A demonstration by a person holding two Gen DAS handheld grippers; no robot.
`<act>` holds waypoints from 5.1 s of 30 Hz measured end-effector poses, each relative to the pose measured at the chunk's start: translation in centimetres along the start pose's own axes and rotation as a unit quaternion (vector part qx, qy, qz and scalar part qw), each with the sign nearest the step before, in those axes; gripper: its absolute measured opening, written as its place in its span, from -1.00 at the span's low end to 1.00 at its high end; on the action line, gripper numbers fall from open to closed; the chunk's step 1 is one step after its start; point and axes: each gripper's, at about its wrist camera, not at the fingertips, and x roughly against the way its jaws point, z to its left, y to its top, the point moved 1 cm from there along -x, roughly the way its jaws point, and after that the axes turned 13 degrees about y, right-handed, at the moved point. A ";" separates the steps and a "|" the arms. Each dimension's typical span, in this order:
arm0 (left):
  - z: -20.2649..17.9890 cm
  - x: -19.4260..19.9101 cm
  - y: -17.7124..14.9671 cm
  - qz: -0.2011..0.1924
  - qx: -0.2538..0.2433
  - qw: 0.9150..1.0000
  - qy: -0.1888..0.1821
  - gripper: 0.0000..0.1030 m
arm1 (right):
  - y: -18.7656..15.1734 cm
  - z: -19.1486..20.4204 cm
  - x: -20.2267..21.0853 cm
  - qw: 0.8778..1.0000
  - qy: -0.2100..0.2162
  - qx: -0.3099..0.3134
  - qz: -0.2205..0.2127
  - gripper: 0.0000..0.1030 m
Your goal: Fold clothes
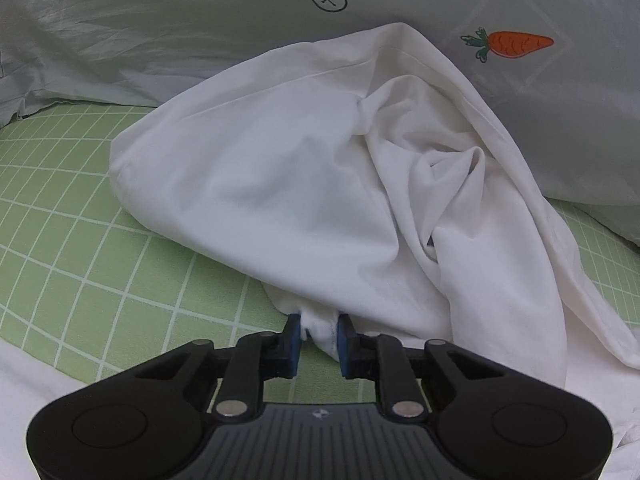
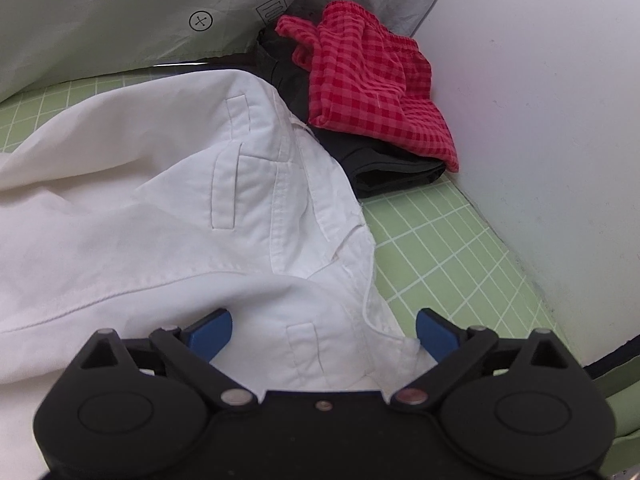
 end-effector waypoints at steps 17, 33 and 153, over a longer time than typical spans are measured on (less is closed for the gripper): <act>20.3 8.6 4.3 -0.140 0.131 0.947 0.259 -0.64 | 0.3 0.7 2.3 0.999 0.040 0.000 -0.029 0.93; 17.4 4.7 -3.1 -0.026 0.146 0.964 0.222 0.44 | 4.2 14.2 1.9 0.960 0.232 0.145 -0.053 0.93; 37.1 2.1 -4.0 0.019 0.387 0.921 0.021 -0.46 | -10.1 18.3 10.0 0.974 0.200 -0.060 0.088 1.00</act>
